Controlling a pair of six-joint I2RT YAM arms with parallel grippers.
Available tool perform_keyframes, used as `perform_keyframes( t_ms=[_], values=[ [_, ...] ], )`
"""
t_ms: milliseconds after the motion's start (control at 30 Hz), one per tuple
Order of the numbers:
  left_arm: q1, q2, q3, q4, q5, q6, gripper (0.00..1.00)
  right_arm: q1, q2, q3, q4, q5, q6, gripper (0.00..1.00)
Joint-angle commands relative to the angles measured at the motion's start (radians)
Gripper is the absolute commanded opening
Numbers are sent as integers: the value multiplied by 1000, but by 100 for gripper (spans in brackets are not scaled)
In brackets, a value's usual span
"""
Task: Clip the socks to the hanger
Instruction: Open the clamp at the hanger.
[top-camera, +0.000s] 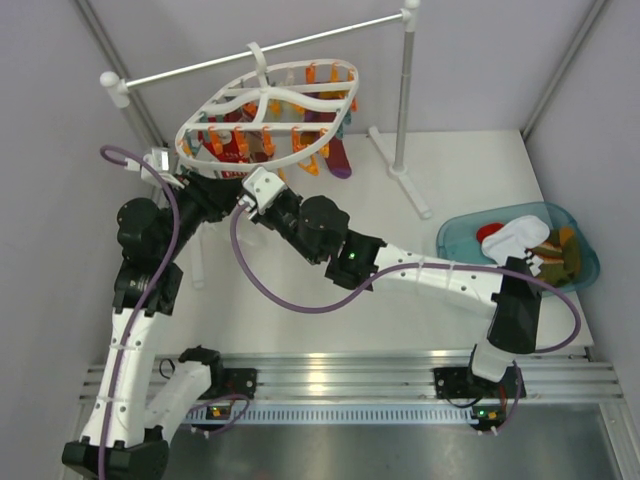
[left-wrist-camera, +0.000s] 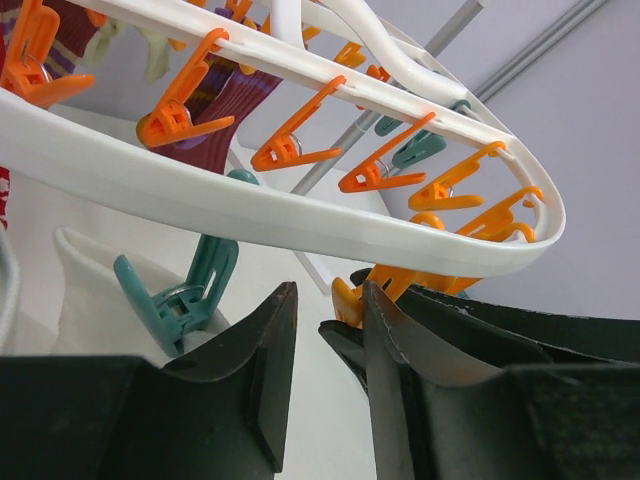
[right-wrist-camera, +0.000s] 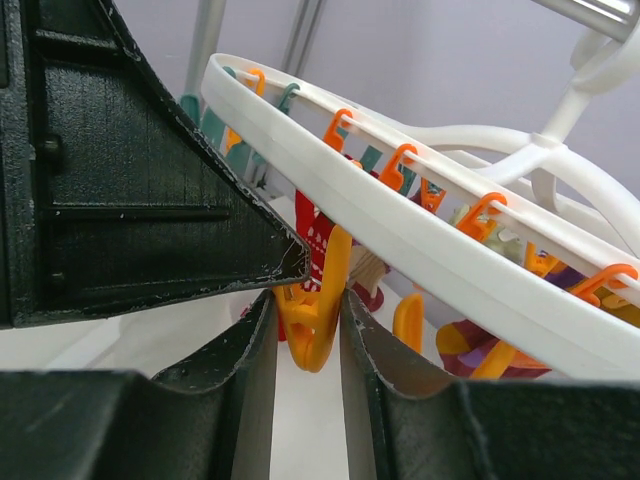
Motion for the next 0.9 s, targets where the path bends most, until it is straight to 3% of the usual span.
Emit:
perform_keyframes(
  t_ms=[0,133,200,300,533,667,867],
  values=[
    [1,7,32,12,-78,-11,37,23,-26,1,31,-3,12,0],
    [1,26,37,15,-70,-11,29,23,-44,-15,28,-41,20,0],
    [1,27,32,28,-44,-11,19,22,-49,-21,23,-63,32,9],
    [1,23,24,53,-7,1,8,3,-69,-25,-20,-133,60,12],
    [1,18,11,96,59,1,2,-87,-69,19,-122,-280,202,23],
    [1,17,3,116,73,-12,1,-130,-60,50,-170,-366,298,24],
    [1,29,0,144,111,-48,1,-152,-52,65,-184,-446,316,25]
  ],
)
